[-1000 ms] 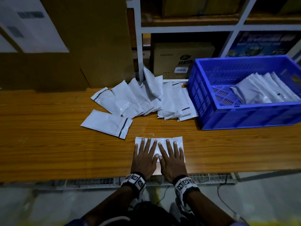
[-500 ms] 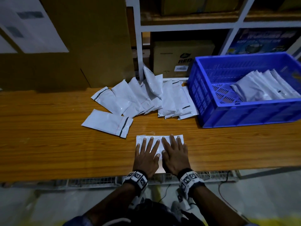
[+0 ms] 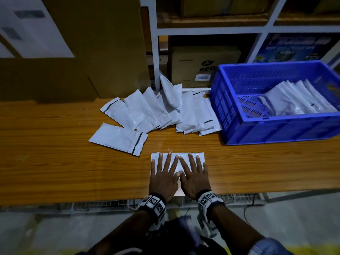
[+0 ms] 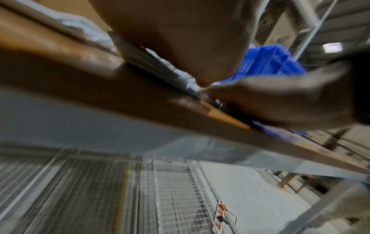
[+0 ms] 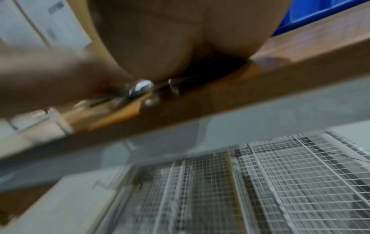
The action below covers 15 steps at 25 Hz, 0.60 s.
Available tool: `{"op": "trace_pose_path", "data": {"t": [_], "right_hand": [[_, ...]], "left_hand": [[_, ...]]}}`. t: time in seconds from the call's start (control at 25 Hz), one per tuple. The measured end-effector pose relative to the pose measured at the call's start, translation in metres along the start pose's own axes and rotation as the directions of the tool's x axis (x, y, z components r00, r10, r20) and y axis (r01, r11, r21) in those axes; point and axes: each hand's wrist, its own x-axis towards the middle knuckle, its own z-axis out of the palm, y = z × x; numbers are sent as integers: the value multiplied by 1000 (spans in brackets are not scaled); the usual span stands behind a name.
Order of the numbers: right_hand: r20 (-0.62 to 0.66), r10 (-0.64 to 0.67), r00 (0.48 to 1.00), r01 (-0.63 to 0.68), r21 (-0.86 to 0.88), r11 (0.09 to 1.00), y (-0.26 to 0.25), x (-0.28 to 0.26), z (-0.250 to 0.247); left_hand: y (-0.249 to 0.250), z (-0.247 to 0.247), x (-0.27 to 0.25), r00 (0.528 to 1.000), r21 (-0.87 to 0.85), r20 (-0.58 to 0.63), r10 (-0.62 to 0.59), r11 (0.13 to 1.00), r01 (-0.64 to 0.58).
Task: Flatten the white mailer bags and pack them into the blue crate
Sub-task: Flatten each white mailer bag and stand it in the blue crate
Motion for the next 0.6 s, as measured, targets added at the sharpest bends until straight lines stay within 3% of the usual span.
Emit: {"op": "trace_pose_path", "data": {"t": [0.16, 0.32, 0.6], "right_hand": [[90, -29, 996, 25, 55, 998, 5, 1, -13], [-36, -49, 998, 50, 16, 999, 1, -1, -17], [14, -36, 999, 36, -26, 999, -3, -2, -4]], "left_hand": [[-1, 6, 1, 998, -12, 54, -39, 999, 40], [-2, 3, 5, 996, -35, 76, -47, 998, 49], [-12, 0, -2, 997, -72, 79, 11, 997, -5]]}}
